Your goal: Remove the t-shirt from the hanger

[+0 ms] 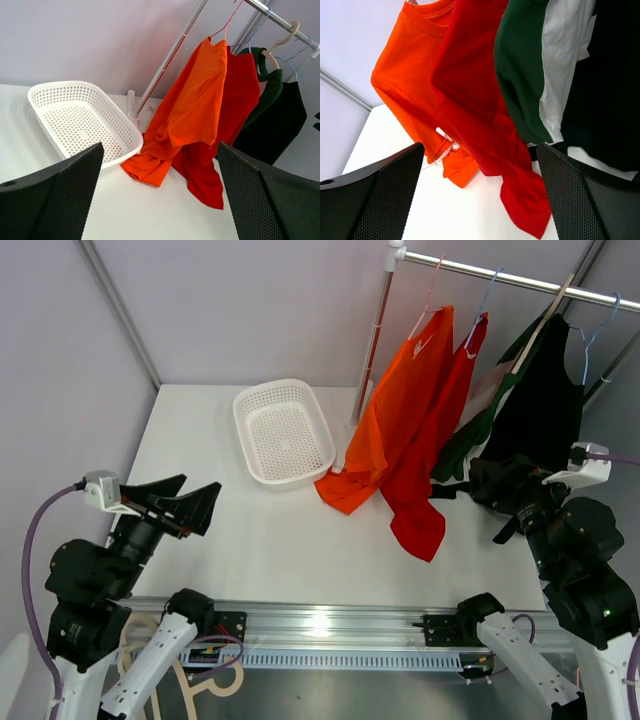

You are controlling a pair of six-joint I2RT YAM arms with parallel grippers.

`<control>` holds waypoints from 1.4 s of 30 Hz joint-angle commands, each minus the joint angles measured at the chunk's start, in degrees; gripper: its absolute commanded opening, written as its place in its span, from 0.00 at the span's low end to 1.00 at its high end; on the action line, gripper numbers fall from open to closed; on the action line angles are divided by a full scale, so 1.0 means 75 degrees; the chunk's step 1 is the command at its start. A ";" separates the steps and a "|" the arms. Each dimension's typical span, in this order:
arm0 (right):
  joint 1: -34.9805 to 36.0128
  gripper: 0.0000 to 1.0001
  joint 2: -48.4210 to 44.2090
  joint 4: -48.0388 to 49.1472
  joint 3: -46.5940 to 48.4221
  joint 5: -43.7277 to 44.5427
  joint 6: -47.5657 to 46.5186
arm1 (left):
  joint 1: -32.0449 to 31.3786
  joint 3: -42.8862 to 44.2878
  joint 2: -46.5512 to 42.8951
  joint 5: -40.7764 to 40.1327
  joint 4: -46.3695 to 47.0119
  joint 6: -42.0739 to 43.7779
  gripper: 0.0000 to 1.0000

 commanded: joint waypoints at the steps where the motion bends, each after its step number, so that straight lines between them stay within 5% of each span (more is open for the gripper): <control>1: 0.0043 0.99 -0.0046 0.0124 0.0107 -0.0001 -0.0424 | -0.0022 0.0190 0.0383 0.0073 0.0023 0.0210 1.00; 7: 0.0043 0.99 0.0584 0.0382 0.0445 -0.0073 -0.0976 | -0.0022 0.0669 0.1669 -0.0045 0.0176 0.0665 1.00; 14: 0.0031 0.99 0.2995 -0.0180 0.2506 0.2680 -0.1455 | -0.0022 0.1900 0.3183 -0.0033 -0.0235 0.0901 0.99; 19: -0.0516 0.99 0.4522 -0.0508 0.4414 0.3959 -0.2170 | -0.0022 0.1772 0.3174 0.0167 0.0093 0.1041 0.99; 30: -0.3809 1.00 0.6375 -0.0778 0.6117 0.1081 -0.2136 | -0.0022 0.1104 0.2598 -0.0079 0.0832 0.1499 1.00; 42: -0.5137 0.89 0.7266 -0.0134 0.6200 -0.0012 -0.2230 | -0.0022 0.1127 0.3149 0.0460 0.1218 0.1487 1.00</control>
